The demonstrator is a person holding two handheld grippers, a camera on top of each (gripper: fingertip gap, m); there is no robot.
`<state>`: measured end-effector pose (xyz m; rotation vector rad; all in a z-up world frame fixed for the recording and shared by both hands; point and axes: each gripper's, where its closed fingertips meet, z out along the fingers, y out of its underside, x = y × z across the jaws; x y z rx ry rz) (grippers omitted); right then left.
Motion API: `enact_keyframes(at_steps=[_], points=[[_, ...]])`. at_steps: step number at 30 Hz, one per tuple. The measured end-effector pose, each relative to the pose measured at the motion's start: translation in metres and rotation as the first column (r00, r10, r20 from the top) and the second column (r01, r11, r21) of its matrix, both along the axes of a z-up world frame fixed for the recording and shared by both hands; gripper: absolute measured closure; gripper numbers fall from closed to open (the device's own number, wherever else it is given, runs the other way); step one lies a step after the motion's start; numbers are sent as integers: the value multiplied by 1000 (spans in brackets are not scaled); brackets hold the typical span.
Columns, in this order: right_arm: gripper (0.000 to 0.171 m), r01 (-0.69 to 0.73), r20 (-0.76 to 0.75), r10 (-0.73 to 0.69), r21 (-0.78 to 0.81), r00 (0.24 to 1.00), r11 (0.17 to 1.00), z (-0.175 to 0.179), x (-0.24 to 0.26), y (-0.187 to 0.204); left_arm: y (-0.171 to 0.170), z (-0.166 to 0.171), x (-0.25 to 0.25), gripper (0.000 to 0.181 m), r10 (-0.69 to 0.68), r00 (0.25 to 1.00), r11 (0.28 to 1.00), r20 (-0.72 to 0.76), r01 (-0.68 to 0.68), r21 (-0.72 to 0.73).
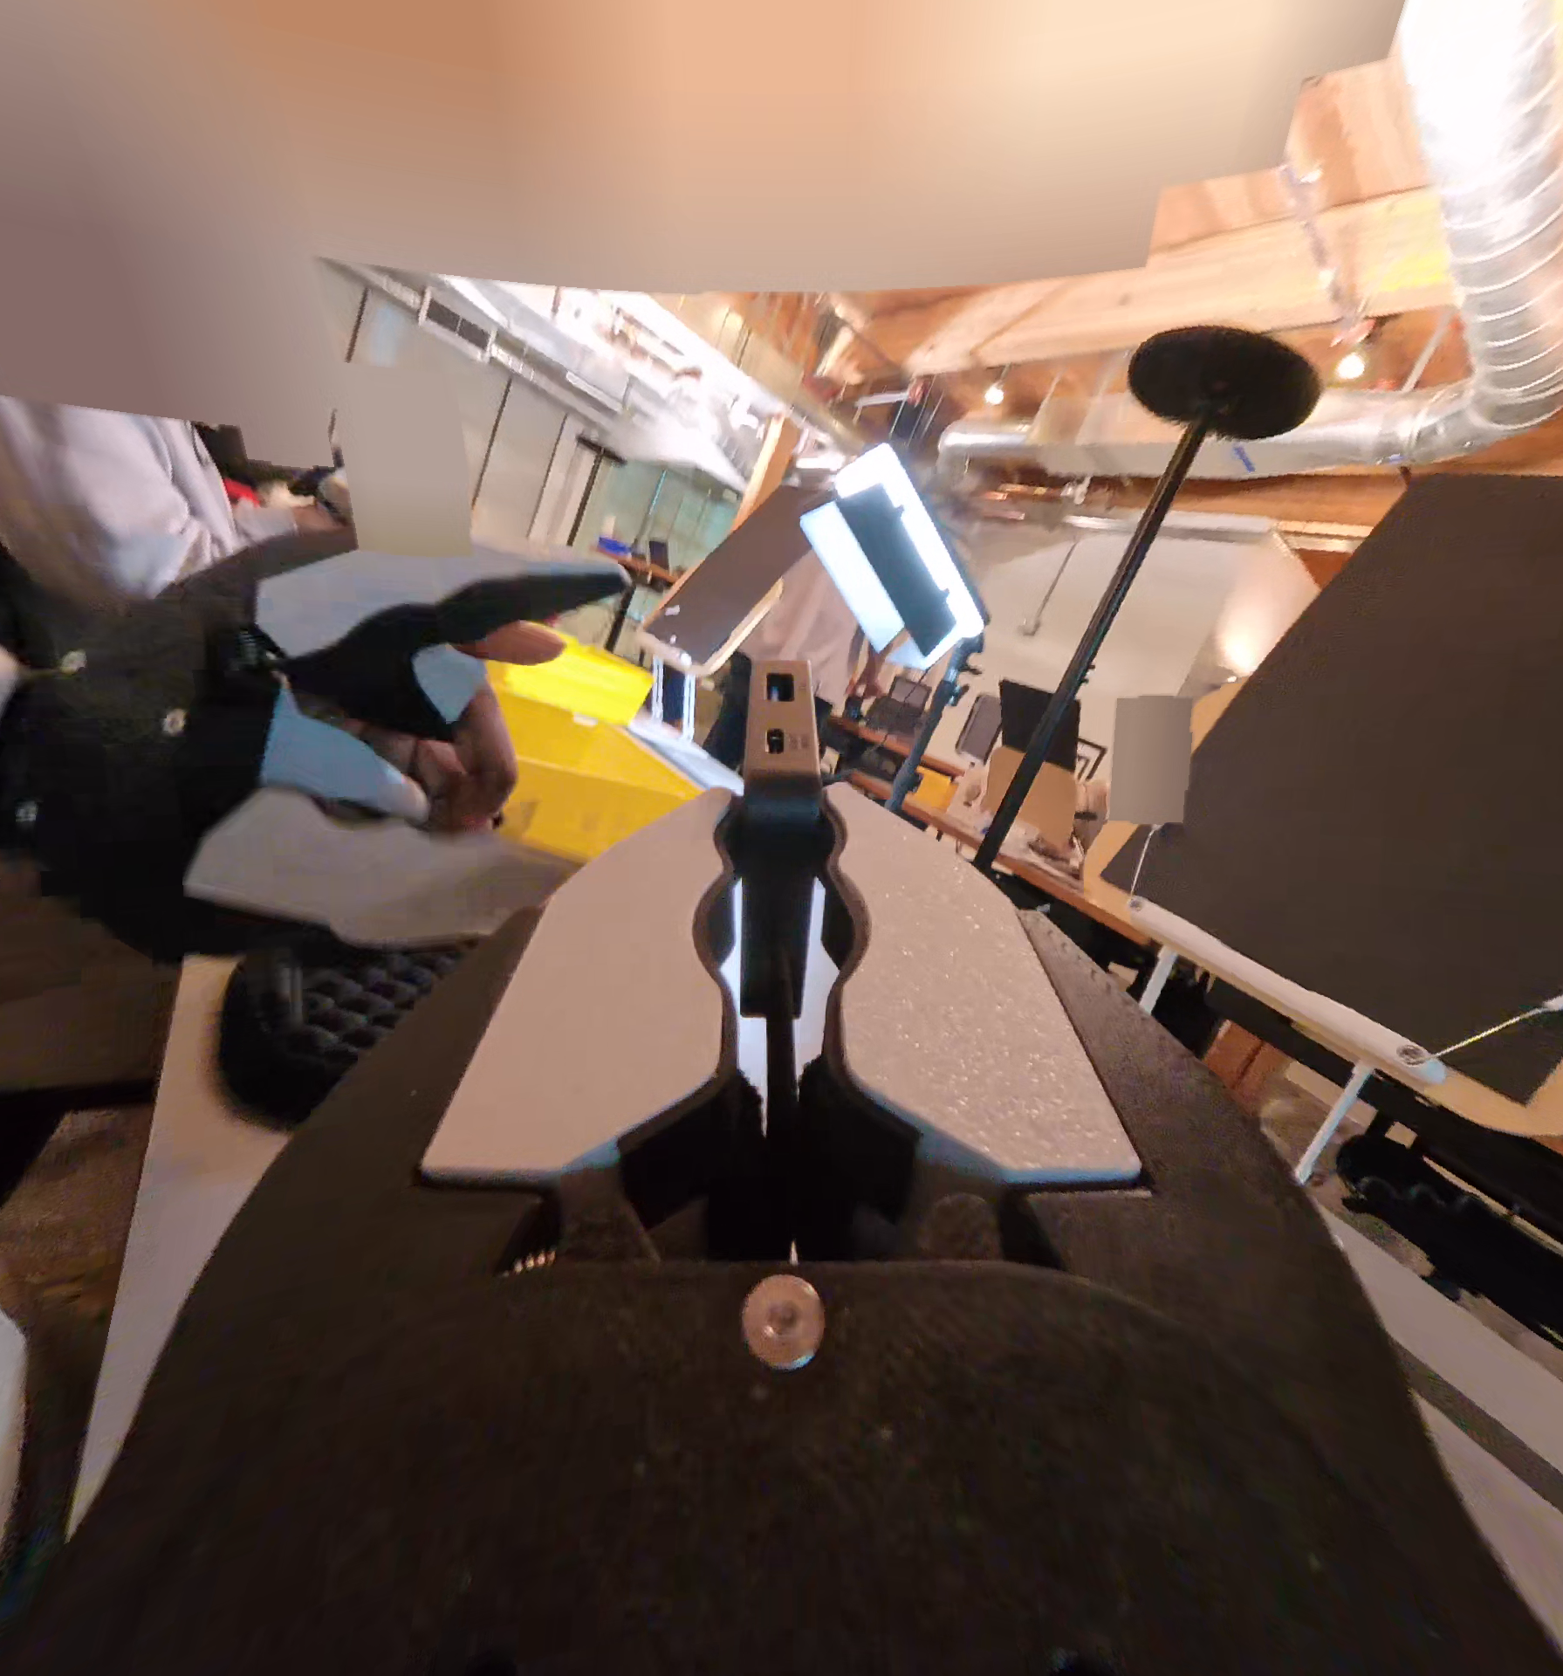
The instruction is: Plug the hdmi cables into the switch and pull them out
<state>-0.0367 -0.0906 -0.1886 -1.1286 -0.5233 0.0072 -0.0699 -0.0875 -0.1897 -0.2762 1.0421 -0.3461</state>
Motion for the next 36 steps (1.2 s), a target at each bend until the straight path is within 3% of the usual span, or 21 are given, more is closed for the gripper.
enact_keyframes(at_steps=[1, 3, 5, 7, 8, 9, 10, 13, 15, 17, 19, 20, 21, 23, 25, 26, 28, 30, 32, 35, 36], points=[[157, -13, -25, 14, 16, 1000, 1000, 3, 4, -4, 1, 8, -6, 113, -136, 990, 979, 43, 141, -144], [157, -45, -77, 49, 56, 996, 997, 10, 10, -11, 7, 14, -9, 113, -378, 919, 821, 113, 389, -418], [157, -100, -134, 115, 115, 984, 988, 18, 12, -20, 20, 16, -8, 112, -537, 799, 490, 272, 558, -670], [157, -205, -214, 244, 187, 946, 961, 27, 10, -30, 15, 14, -1, 112, -655, 612, 90, 444, 646, -758], [157, -267, -264, 324, 230, 908, 936, 31, 9, -36, 9, 12, 4, 113, -681, 542, -49, 492, 637, -769], [157, -318, -313, 397, 276, 862, 907, 34, 10, -41, 0, 10, 10, 115, -703, 495, -124, 510, 621, -774], [158, -357, -350, 460, 322, 816, 877, 37, 11, -45, -10, 9, 16, 117, -719, 471, -149, 512, 615, -775], [158, -416, -374, 550, 382, 747, 825, 35, 8, -48, -34, 12, 26, 130, -741, 479, -59, 470, 651, -756], [157, -444, -346, 562, 366, 751, 818, 30, 1, -47, -38, 13, 29, 142, -735, 531, 49, 422, 662, -747], [157, -477, -308, 583, 357, 751, 803, 27, -7, -48, -39, 12, 27, 159, -746, 549, 98, 376, 649, -755], [156, -506, -286, 598, 338, 748, 794, 24, -11, -49, -40, 12, 21, 163, -776, 547, 142, 314, 636, -759], [156, -507, -277, 584, 302, 763, 807, 21, -10, -46, -38, 11, 20, 163, -774, 577, 199, 261, 613, -765], [153, -493, -256, 550, 255, 795, 832, 16, -9, -42, -35, 10, 19, 163, -763, 620, 287, 185, 580, -762], [140, -406, -152, 428, 154, 891, 901, 4, -3, -34, -26, 3, 17, 165, -665, 745, 558, -49, 452, -696], [125, -255, 34, 254, 51, 967, 966, -9, 4, -26, -5, -11, 16, 165, -401, 858, 844, -320, 210, -494], [121, -168, 152, 167, -7, 974, 986, -18, 7, -22, 4, -18, 14, 165, -256, 873, 925, -416, 96, -366], [117, 10, 390, 19, -73, 920, 997, -34, 10, -14, 17, -32, 11, 166, -33, 837, 986, -545, -64, -157], [117, 145, 577, -118, 0, 808, 989, -36, 7, -10, 21, -47, 11, 165, 83, 780, 990, -620, -133, -36], [119, 192, 696, -208, 102, 687, 976, -36, -5, -6, 16, -56, 15, 166, 98, 753, 992, -651, -128, 1], [125, 239, 815, -194, 70, 547, 969, -59, -16, 6, 2, -60, 20, 165, 42, 750, 997, -660, -71, -16], [136, 275, 836, -197, 57, 513, 960, -65, -14, 11, -1, -60, 21, 165, 35, 753, 998, -657, -60, -16]])
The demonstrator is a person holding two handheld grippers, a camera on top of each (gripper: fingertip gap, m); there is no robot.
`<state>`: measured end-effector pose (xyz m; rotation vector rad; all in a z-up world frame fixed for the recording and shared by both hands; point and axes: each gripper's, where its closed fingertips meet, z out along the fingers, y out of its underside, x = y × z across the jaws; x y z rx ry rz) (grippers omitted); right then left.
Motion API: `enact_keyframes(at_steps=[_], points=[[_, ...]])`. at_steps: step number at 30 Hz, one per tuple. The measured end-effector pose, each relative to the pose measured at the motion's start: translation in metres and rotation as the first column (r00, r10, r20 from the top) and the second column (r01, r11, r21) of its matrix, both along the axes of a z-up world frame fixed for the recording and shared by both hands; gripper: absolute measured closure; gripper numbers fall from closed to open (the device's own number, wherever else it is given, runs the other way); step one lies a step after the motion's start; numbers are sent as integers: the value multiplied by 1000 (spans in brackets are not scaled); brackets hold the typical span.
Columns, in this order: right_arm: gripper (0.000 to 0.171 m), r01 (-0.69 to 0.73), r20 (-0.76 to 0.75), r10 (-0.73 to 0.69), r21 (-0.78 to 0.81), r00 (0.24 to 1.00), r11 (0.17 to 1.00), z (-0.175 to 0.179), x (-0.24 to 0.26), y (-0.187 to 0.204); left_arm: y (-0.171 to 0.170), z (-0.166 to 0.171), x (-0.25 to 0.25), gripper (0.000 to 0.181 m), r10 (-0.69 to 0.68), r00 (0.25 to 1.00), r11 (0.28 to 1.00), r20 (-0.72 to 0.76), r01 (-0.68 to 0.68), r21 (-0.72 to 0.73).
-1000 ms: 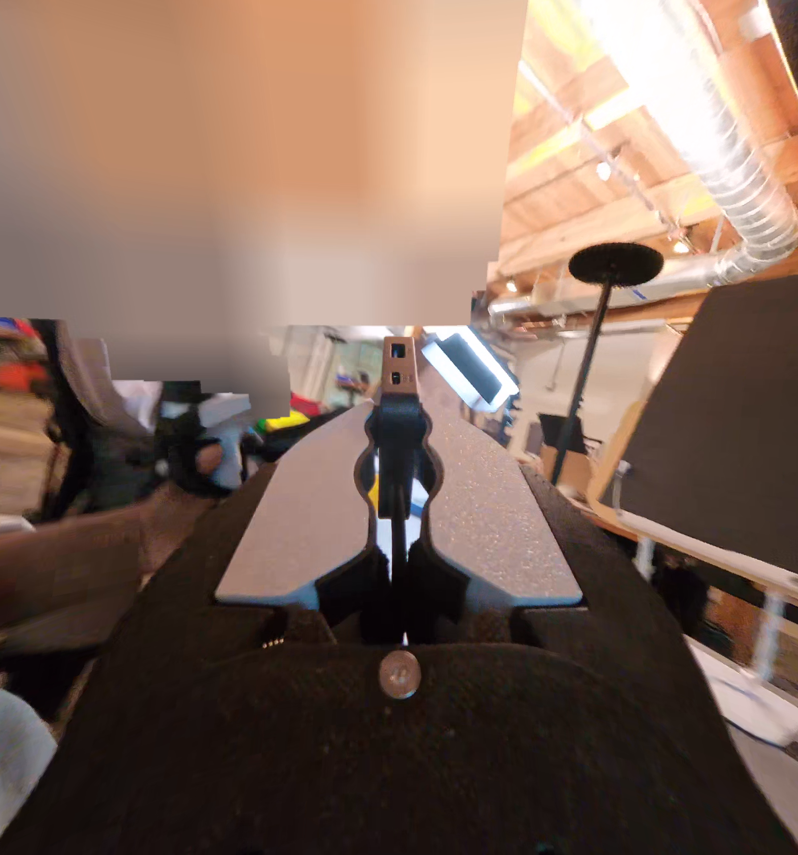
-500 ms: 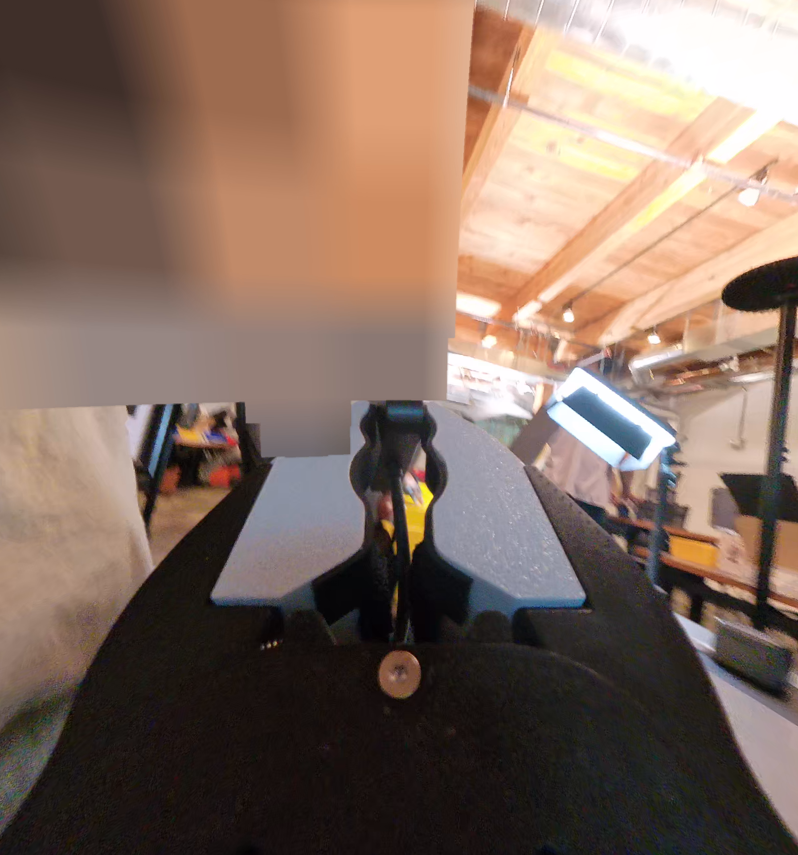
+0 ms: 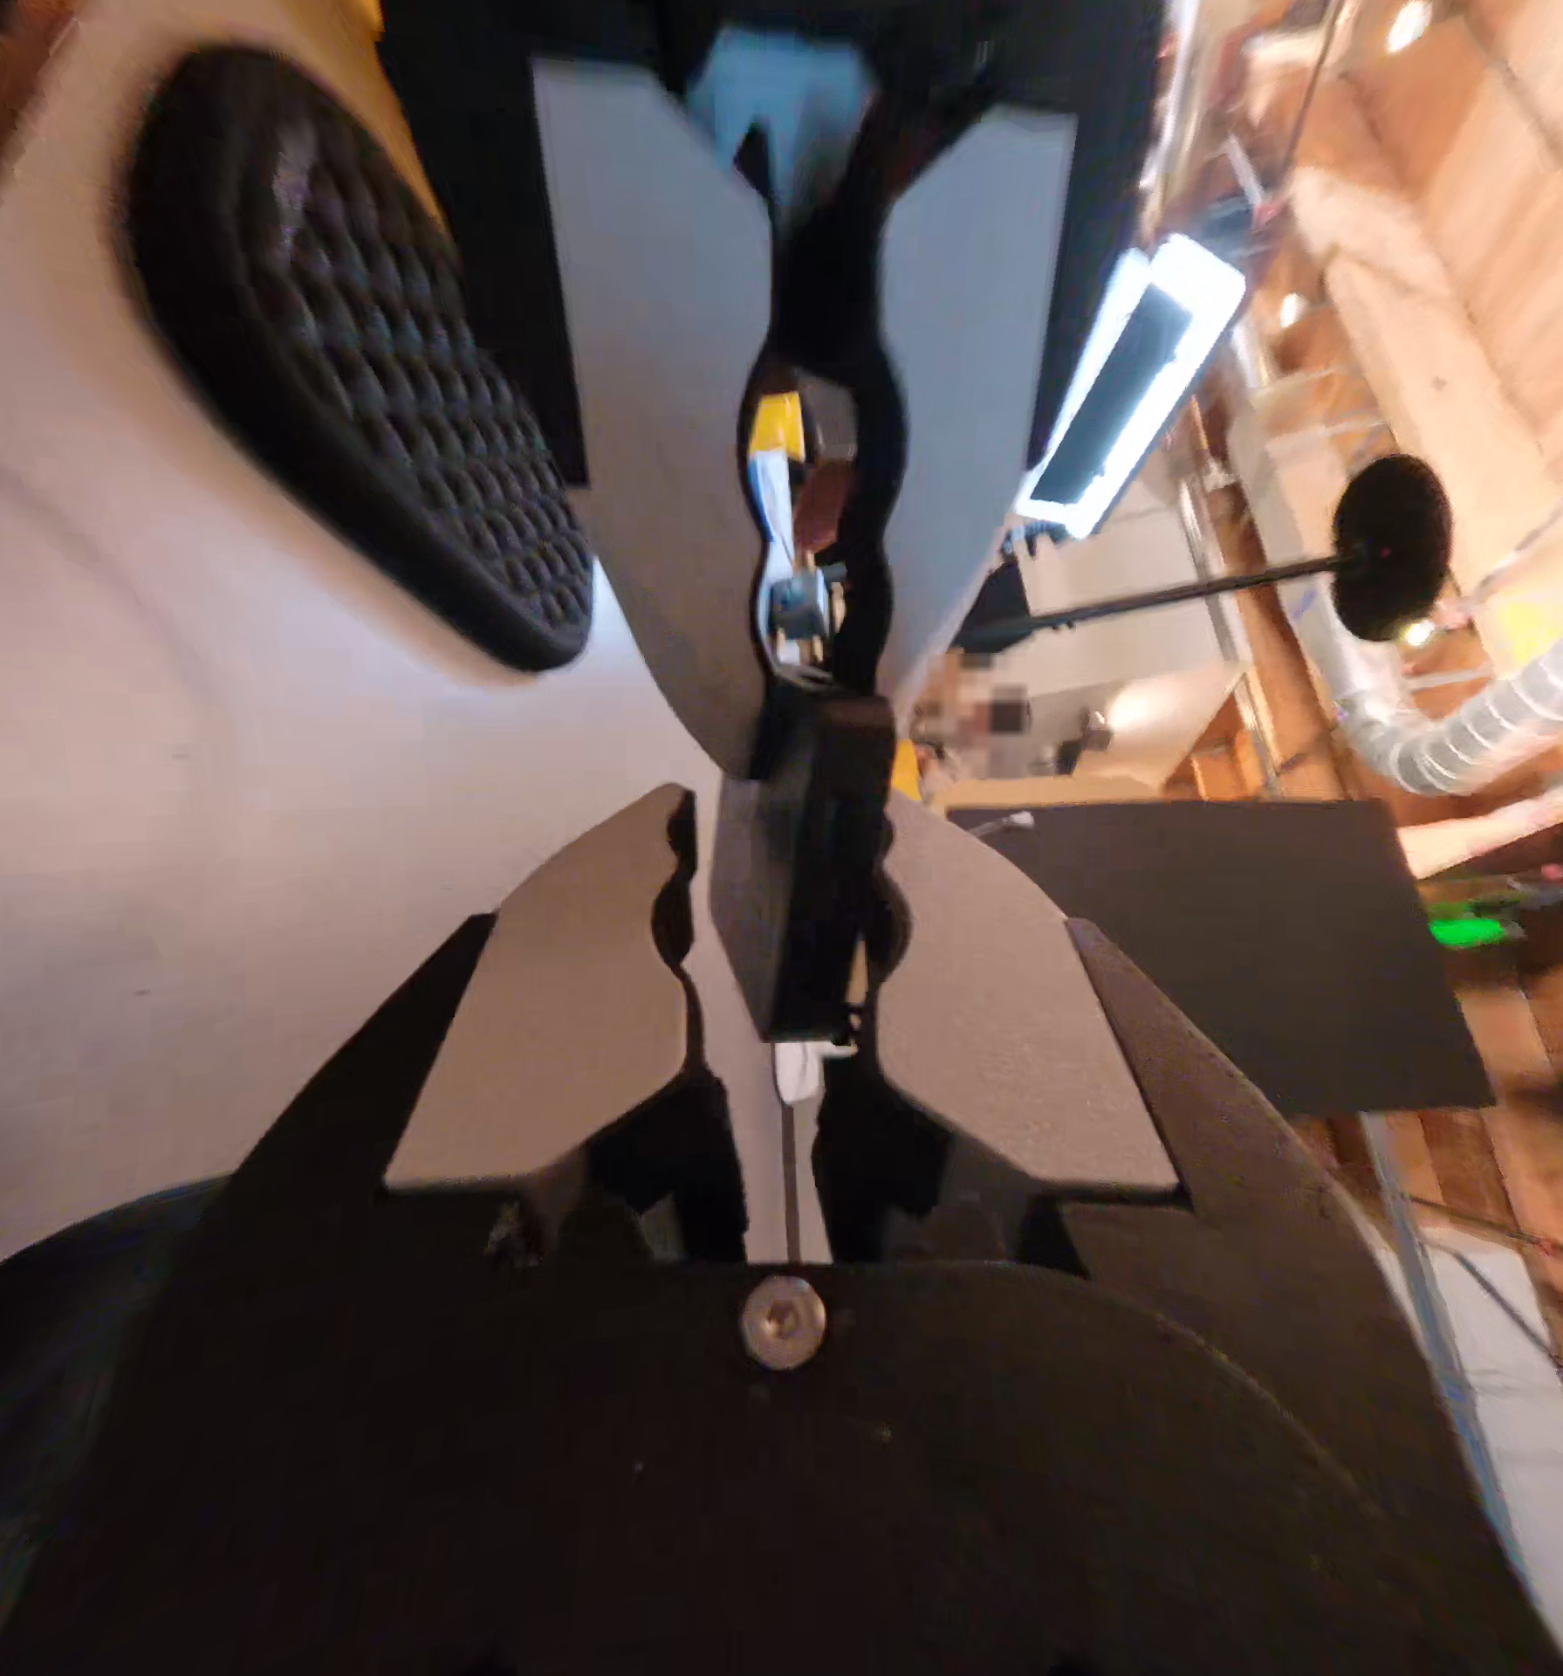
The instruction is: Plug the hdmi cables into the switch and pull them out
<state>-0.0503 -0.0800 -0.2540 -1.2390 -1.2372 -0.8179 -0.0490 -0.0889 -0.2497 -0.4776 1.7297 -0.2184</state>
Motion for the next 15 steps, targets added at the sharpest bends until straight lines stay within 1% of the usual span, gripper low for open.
enact_keyframes(at_steps=[1, 2, 5, 6, 8, 10, 11, 13, 15], points=[[149, 25, 9, -25, 21, 1000, 999, 1, 3, 2, 2, -1, 0, 165, 18, 1000, 1000, -9, -18, 13], [155, 21, -7, -21, 26, 1000, 999, 1, 3, 2, 4, 1, 0, 163, 23, 1000, 999, 8, -23, 23], [157, -30, -153, 32, 15, 988, 999, 6, 7, -2, 3, 17, -3, 151, -18, 993, 998, 114, 24, -53], [157, -34, -182, 38, 24, 983, 999, 8, 11, -4, 3, 25, -6, 146, -25, 987, 996, 156, 39, -85], [157, 1, -193, 5, 35, 981, 999, 11, 23, -6, 5, 47, -14, 145, -36, 960, 986, 278, 79, -144], [157, 57, -186, -46, 52, 981, 997, 13, 37, -6, 8, 72, -29, 145, -49, 913, 974, 406, 134, -184], [157, 75, -189, -63, 57, 980, 996, 13, 42, -7, 13, 88, -40, 144, -37, 877, 969, 479, 148, -196], [157, 85, -208, -71, 60, 976, 995, 15, 48, -8, 30, 120, -73, 144, 13, 791, 960, 612, 162, -230], [157, 90, -216, -72, 74, 974, 993, 18, 52, -11, 50, 146, -112, 144, 74, 723, 937, 686, 186, -296]])
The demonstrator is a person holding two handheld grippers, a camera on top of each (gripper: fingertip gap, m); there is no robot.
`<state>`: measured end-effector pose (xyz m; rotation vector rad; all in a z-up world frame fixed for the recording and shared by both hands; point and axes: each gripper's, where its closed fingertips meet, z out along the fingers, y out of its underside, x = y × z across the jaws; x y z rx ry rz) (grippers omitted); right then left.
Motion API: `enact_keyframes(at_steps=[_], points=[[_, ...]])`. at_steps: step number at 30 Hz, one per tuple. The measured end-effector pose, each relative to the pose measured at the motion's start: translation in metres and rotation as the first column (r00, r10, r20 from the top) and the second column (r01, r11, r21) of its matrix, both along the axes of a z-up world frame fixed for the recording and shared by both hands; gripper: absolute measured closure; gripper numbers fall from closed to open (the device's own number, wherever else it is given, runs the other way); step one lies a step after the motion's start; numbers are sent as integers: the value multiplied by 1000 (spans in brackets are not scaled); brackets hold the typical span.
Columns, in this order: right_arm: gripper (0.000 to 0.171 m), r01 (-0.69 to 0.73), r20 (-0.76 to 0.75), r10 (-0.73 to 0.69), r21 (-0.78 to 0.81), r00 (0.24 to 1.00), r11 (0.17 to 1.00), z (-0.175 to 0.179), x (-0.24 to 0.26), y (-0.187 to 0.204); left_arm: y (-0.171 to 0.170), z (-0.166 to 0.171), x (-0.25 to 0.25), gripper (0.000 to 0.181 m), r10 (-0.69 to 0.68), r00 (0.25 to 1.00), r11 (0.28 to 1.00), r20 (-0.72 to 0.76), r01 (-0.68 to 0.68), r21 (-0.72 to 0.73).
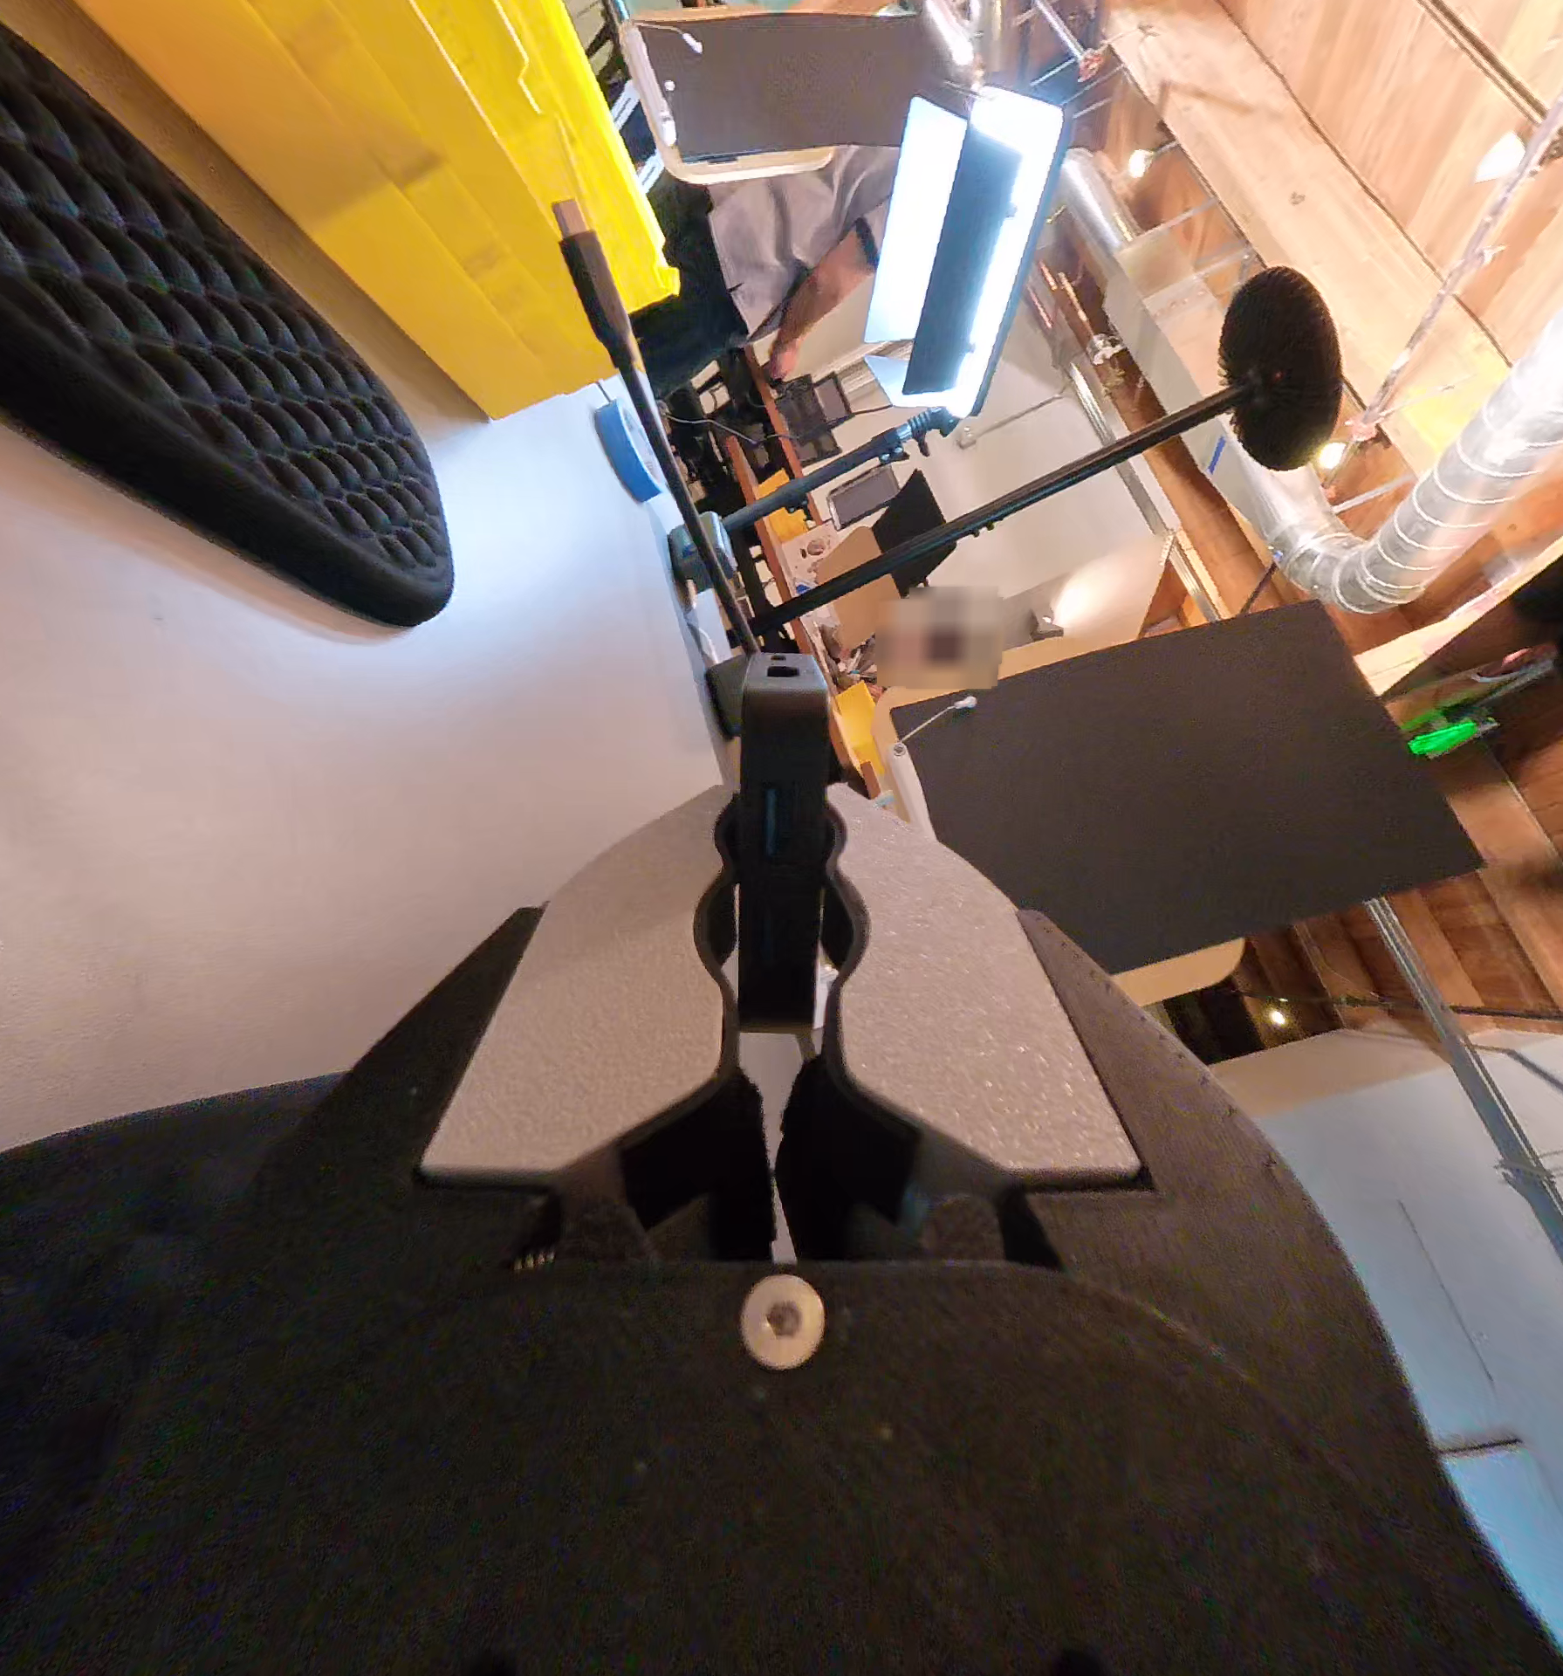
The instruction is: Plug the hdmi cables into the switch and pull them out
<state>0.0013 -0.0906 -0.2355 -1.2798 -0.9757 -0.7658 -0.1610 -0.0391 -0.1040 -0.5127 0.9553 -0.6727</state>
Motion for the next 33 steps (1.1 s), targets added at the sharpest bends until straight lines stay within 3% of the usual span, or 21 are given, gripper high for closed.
enact_keyframes(at_steps=[4, 7, 11, 13, 14, 17, 18, 21, 24, 25, 28, 33], points=[[157, 19, -10, -18, 32, 1000, 999, 8, 7, -5, 46, 25, -84, 143, 76, 996, 978, 46, -65, -201], [157, 36, -28, -34, 45, 999, 998, 10, 14, -7, 83, 14, -139, 143, 226, 973, 917, -53, -230, -325], [157, 89, 0, -89, 37, 996, 995, 9, 27, -9, 139, -33, -192, 143, 470, 827, 742, -309, -559, -369], [157, 107, 10, -108, 41, 994, 993, 12, 31, -12, 162, -74, -199, 144, 463, 730, 663, -503, -662, -349], [157, 112, 11, -113, 46, 994, 993, 14, 33, -14, 168, -94, -194, 144, 424, 680, 684, -598, -673, -280], [157, 119, 7, -120, 56, 993, 991, 19, 38, -18, 175, -149, -170, 142, 367, 452, 863, -813, -491, 117], [157, 120, 7, -121, 59, 993, 991, 21, 39, -20, 184, -159, -165, 144, 388, 386, 874, -837, -441, 201], [157, 123, -4, -124, 80, 992, 989, 27, 41, -25, 193, -198, -159, 144, 327, 166, 921, -930, -278, 274], [157, 114, -19, -113, 101, 993, 988, 31, 41, -27, 199, -224, -163, 139, 409, -60, 902, -911, -122, 413], [157, 108, -20, -107, 103, 994, 989, 32, 40, -27, 201, -228, -162, 139, 447, -100, 887, -889, -77, 455], [157, 97, -14, -96, 103, 995, 990, 32, 37, -26, 204, -237, -152, 138, 536, -93, 844, -839, 57, 533], [157, 102, -9, -101, 110, 995, 989, 33, 39, -28, 215, -251, -156, 138, 575, -135, 817, -807, 149, 557]])
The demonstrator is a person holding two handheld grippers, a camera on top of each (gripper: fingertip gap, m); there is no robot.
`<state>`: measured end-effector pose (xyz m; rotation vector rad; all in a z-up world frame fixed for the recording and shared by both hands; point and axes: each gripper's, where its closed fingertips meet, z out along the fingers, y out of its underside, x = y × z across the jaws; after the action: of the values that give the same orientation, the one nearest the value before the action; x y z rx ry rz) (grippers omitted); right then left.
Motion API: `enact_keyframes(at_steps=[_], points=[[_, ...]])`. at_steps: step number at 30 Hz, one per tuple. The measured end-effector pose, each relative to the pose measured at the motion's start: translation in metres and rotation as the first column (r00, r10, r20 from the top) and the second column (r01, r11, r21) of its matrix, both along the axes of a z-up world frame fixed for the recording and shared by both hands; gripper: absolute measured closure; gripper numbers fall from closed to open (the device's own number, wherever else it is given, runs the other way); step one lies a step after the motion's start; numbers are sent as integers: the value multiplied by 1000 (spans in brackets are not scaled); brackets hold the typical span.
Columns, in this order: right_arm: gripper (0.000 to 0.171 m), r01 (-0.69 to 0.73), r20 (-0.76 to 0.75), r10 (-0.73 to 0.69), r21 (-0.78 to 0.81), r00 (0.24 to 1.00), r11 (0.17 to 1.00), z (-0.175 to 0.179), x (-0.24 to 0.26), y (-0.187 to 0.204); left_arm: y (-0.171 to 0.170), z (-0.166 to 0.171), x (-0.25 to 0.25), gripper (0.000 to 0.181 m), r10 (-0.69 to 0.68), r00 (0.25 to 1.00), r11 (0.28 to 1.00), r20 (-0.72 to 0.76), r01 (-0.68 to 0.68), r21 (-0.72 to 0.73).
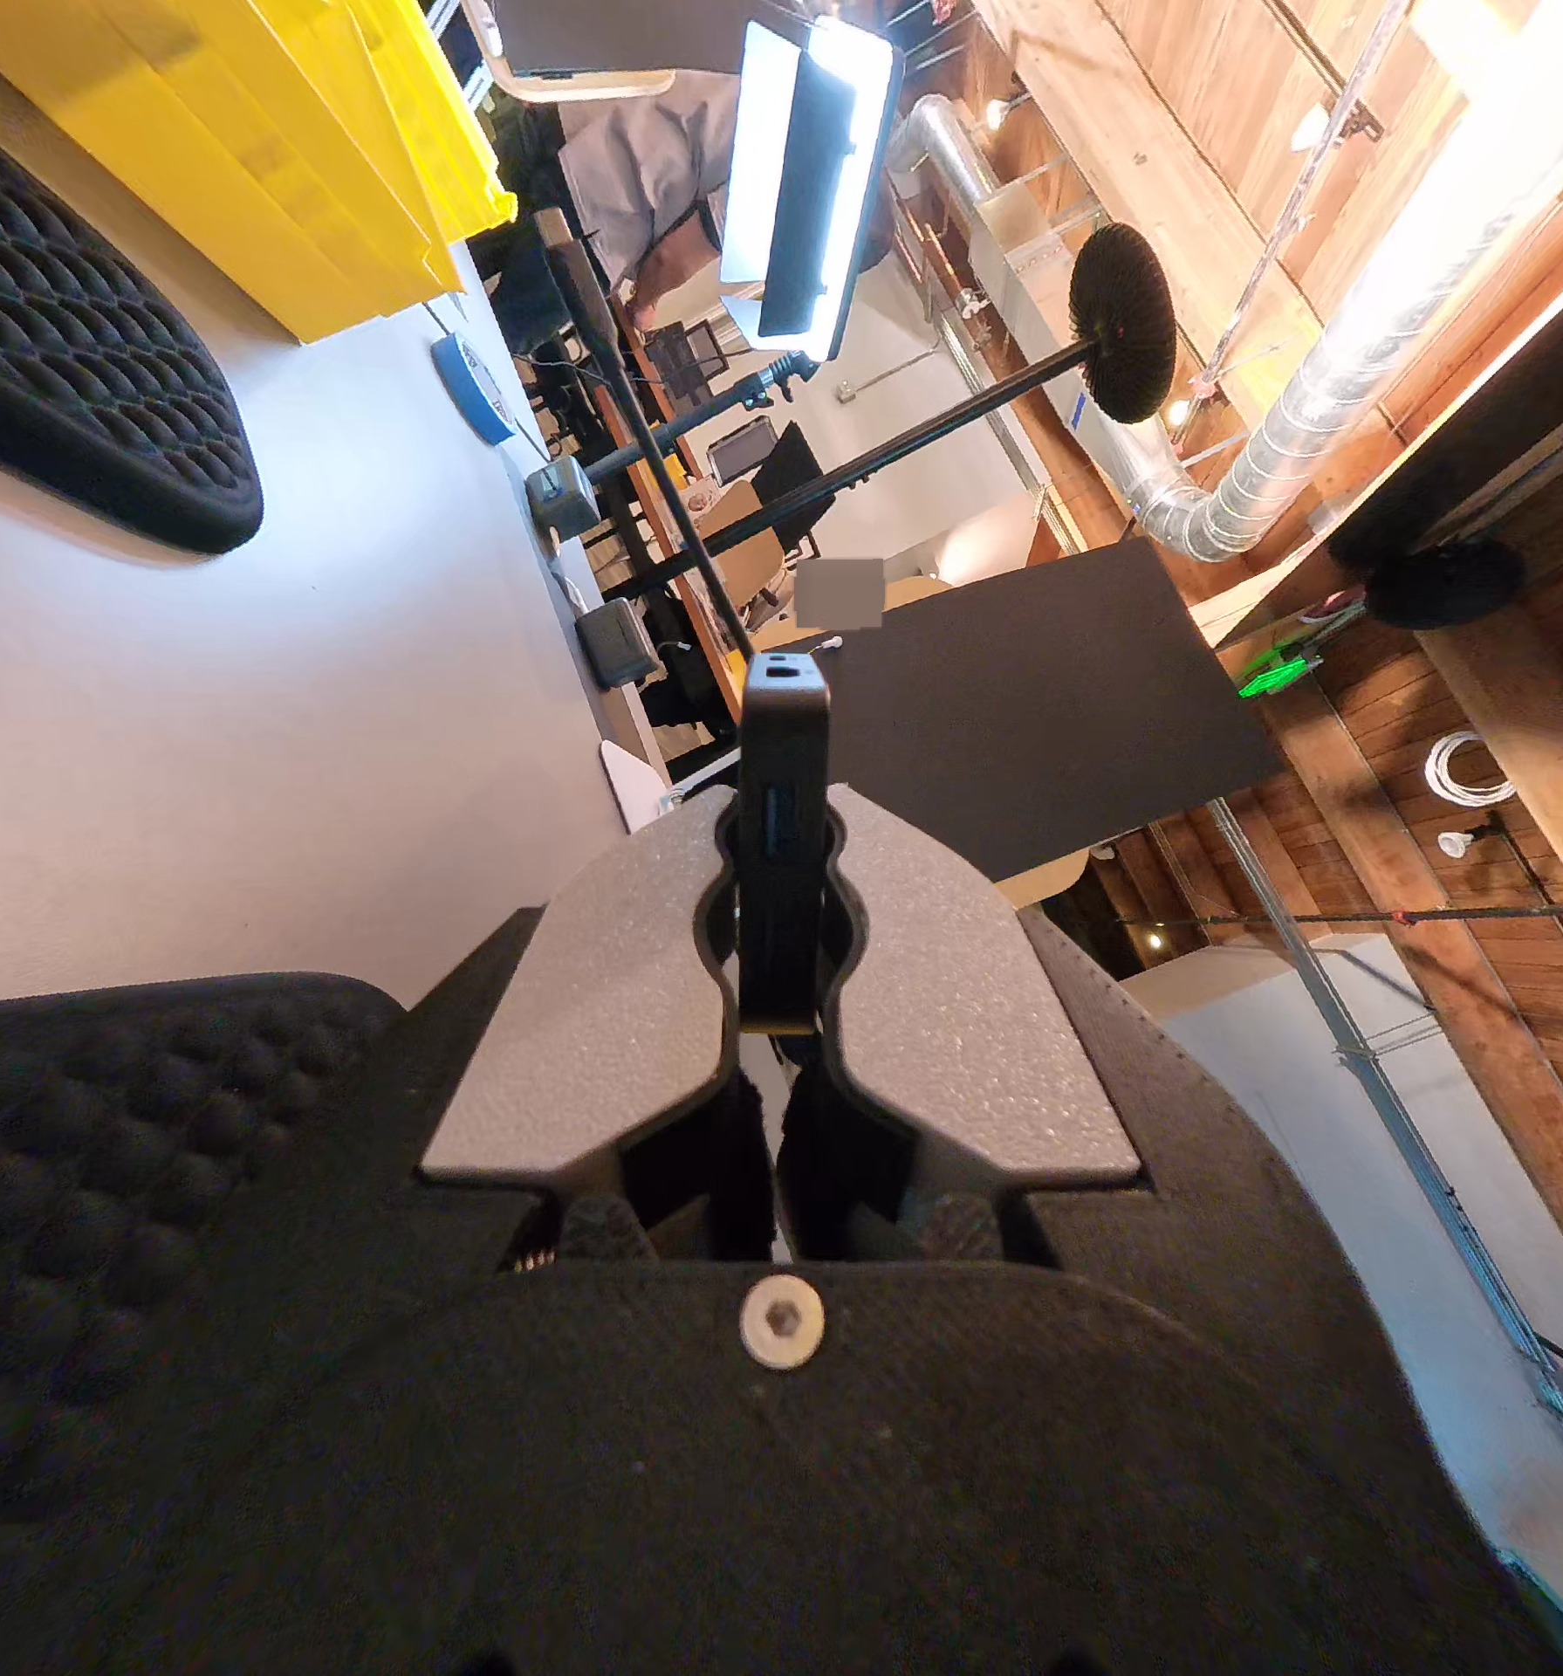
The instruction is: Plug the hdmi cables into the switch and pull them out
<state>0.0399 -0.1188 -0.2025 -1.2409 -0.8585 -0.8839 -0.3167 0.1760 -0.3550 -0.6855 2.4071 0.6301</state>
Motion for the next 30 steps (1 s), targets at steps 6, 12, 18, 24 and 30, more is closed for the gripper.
enact_keyframes(at_steps=[6, 12, 18, 24, 30], points=[[157, -13, -13, 13, 7, 1000, 1000, 0, 1, -1, 1, -7, 7, 139, -38, 999, 999, 13, 39, -17], [157, -46, -28, 46, 6, 999, 999, 0, -7, 2, 5, -12, 7, 147, -33, 999, 999, -17, 32, -43], [157, -48, -17, 48, -9, 999, 999, -3, -9, 5, 24, -11, 9, 152, 3, 1000, 1000, 31, -3, 1], [157, -67, -26, 67, 6, 997, 998, -1, -11, 2, 33, -13, 11, 161, 37, 996, 999, 76, -38, 10], [157, -74, -28, 74, 5, 997, 997, -2, -12, 3, 33, 23, 14, 165, 84, 951, 987, 296, -121, 107]])
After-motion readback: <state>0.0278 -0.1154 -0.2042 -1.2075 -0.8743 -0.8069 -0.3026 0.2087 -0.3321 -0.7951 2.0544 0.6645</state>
